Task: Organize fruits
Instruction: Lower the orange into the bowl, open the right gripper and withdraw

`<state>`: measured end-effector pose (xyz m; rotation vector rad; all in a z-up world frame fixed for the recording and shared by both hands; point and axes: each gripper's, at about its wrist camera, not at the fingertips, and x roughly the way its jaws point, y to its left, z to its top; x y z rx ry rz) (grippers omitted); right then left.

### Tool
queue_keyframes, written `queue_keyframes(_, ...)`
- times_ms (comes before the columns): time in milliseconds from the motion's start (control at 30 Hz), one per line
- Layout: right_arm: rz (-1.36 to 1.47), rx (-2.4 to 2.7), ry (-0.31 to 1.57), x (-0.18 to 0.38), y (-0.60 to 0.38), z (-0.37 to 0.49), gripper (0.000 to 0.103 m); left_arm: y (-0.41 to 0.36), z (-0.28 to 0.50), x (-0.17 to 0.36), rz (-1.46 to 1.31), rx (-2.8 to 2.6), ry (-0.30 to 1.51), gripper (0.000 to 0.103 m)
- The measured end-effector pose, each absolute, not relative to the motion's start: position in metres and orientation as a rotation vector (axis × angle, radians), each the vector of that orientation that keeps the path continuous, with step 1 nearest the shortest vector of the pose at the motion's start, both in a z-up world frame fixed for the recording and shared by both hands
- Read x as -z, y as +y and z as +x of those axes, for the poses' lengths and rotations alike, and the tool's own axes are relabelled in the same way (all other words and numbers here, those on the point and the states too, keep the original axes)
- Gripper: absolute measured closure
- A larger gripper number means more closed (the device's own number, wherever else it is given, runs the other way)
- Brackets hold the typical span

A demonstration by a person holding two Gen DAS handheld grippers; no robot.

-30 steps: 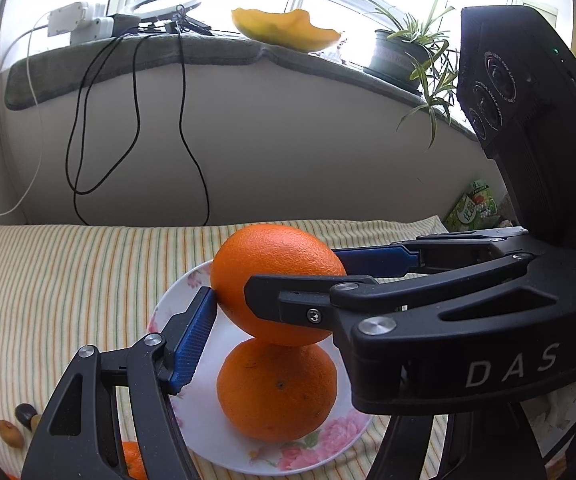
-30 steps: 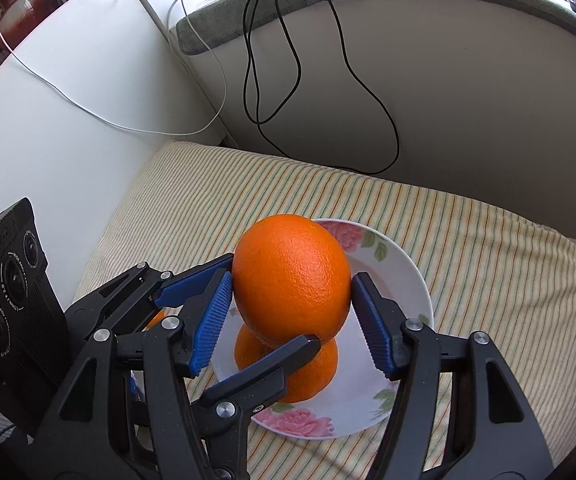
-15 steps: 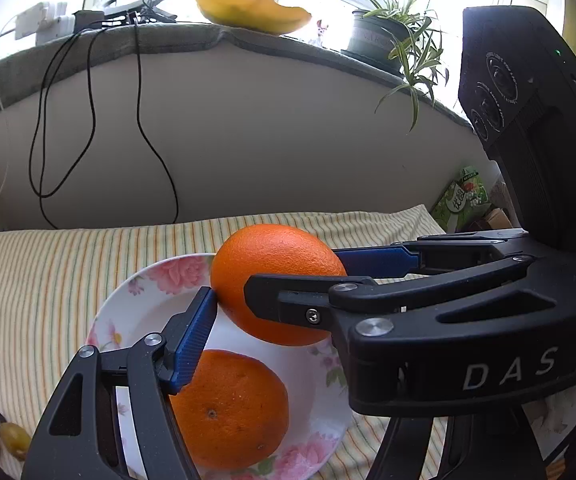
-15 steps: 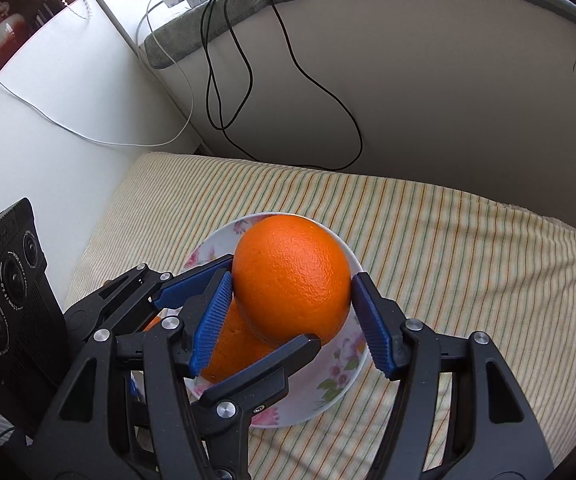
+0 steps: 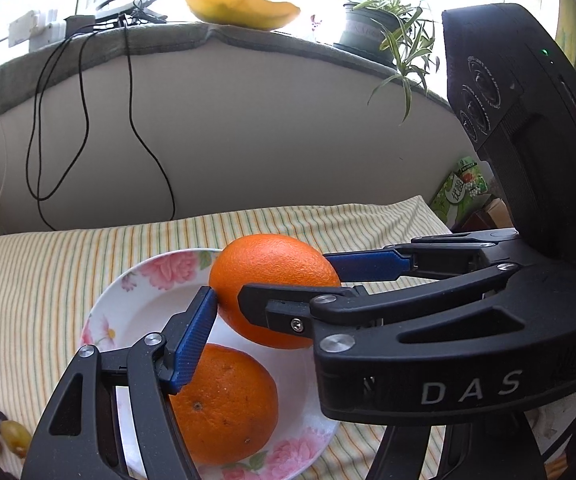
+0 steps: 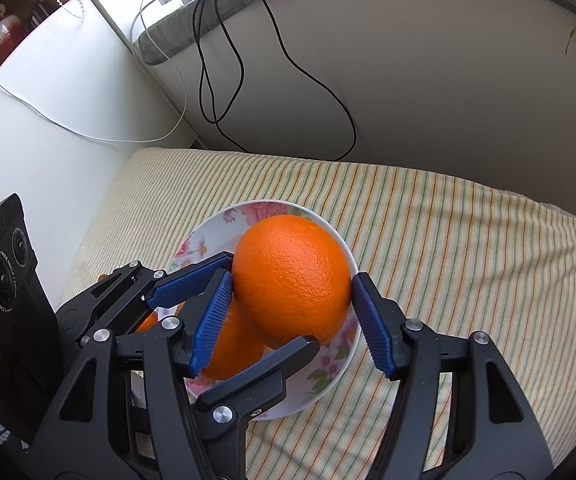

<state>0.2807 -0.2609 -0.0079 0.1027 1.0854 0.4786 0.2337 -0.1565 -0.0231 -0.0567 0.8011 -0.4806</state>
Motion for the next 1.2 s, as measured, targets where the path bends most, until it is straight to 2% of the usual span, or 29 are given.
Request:
queue_keyframes(667,0.12,-0.463,1.013,-0.027,-0.262,0.257,0.039,-0.146,0.203,-0.004,-0.03,0.457,0.756,0.036)
queue_keyframes(800,0.118,-0.455,0.977,-0.036,-0.264,0.244,0.034,-0.14,0.189,-0.009,-0.019,0.45,0.741,0.035)
queue_keyframes(1200,0.084,-0.4,0.854,-0.057,-0.258,0.193,0.028,-0.109,0.14,-0.026,0.009,0.426,0.676,0.034)
